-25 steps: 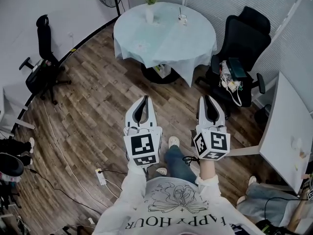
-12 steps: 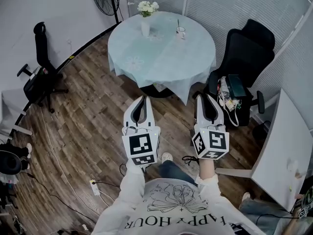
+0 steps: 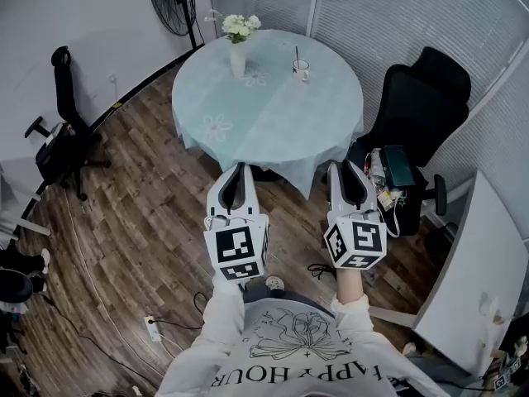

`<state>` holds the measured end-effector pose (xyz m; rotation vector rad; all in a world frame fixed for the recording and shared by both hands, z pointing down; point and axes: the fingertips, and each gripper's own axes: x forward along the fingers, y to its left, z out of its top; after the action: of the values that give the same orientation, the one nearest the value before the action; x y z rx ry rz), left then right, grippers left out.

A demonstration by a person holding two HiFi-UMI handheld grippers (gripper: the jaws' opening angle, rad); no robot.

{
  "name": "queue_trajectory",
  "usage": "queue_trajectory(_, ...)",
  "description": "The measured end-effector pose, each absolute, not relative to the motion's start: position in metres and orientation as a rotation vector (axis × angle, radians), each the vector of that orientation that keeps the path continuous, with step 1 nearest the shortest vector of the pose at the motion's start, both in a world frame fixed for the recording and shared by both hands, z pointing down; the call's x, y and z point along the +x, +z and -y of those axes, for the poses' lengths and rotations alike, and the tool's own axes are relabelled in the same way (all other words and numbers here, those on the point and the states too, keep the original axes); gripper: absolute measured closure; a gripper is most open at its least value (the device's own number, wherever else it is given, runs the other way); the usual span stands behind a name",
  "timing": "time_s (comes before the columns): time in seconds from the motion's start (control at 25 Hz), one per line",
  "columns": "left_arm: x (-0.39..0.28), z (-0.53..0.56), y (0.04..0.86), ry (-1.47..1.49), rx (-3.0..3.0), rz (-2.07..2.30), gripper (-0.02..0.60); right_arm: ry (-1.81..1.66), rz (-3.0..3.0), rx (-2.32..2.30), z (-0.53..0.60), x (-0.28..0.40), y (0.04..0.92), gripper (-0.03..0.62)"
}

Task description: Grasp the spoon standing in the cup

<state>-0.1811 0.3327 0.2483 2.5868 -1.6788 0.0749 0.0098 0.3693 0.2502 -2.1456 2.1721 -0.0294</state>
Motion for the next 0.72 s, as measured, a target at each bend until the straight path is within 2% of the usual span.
queue_trajectory(0.72,-0.141,-0.24,0.271,0.135,2.567,1.655,0.575,-0.104,-2.179,-2.156,-0.281,0.05,0.276,0.5)
